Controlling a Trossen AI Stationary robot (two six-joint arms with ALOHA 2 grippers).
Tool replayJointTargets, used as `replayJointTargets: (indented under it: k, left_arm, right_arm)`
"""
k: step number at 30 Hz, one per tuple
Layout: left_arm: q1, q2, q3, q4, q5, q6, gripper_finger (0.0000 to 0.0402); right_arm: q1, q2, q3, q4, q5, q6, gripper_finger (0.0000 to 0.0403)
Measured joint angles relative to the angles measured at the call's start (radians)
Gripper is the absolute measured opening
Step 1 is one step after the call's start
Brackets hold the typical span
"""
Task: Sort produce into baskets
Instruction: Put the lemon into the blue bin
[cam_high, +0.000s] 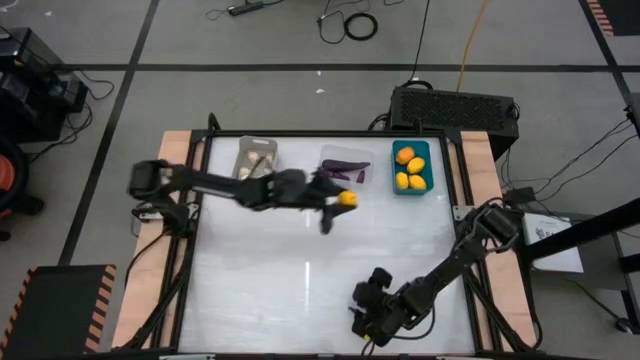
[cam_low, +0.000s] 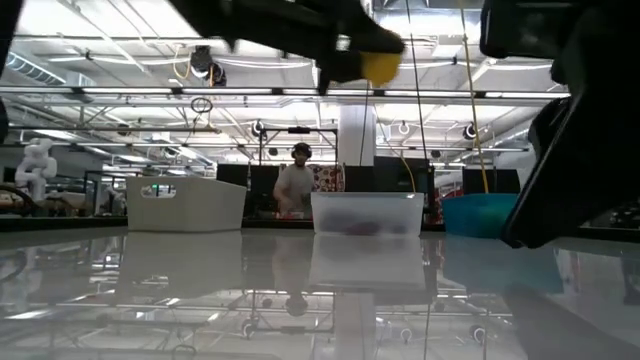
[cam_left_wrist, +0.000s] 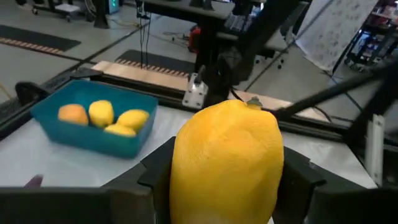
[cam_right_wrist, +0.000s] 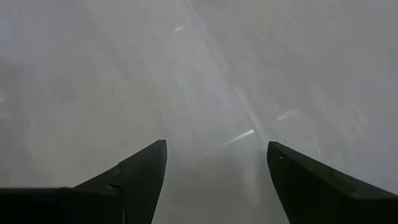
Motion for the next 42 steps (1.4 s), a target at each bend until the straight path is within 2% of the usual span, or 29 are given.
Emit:
replayJointTargets:
  k: [7, 12, 17, 23, 28, 34, 38, 42]
  left_arm:
    - [0.086, 0.313, 0.332, -0.001, 0.097, -0.014, 0.0188]
    - [0.123, 0.535, 0.568, 0.007, 0.133, -0.140, 0.0189]
    - [0.146, 0.748, 0.807, 0.006, 0.130, -0.194, 0.0189]
    - [0.172, 0.918, 1.030, 0.013, 0.054, -0.240, 0.0189]
    - [0.184, 0.992, 1.108, 0.009, 0.033, -0.234, 0.0189]
    - [0.187, 1.008, 1.111, 0.104, 0.090, -0.183, 0.0189]
    - [0.175, 1.008, 1.112, 0.078, 0.087, -0.098, 0.0190]
    - [0.160, 1.010, 1.112, 0.058, 0.074, -0.077, 0.0214]
  right_arm:
    - [-0.019, 0.000, 0.000, -0.051, -0.002, 0.001, 0.0270]
    - [-0.009, -0.001, 0.000, -0.130, -0.001, 0.023, 0.0270]
    - [0.010, -0.002, 0.000, -0.191, 0.003, 0.029, 0.0270]
    - [0.018, -0.002, 0.000, -0.210, 0.016, 0.017, 0.0270]
    - [0.018, -0.002, 0.000, -0.218, 0.024, -0.001, 0.0270]
    - [0.018, -0.002, 0.000, -0.228, 0.046, -0.004, 0.0270]
    - [0.018, -0.002, 0.000, -0.228, 0.066, 0.001, 0.0270]
    - [0.018, -0.002, 0.000, -0.227, 0.066, 0.003, 0.0270]
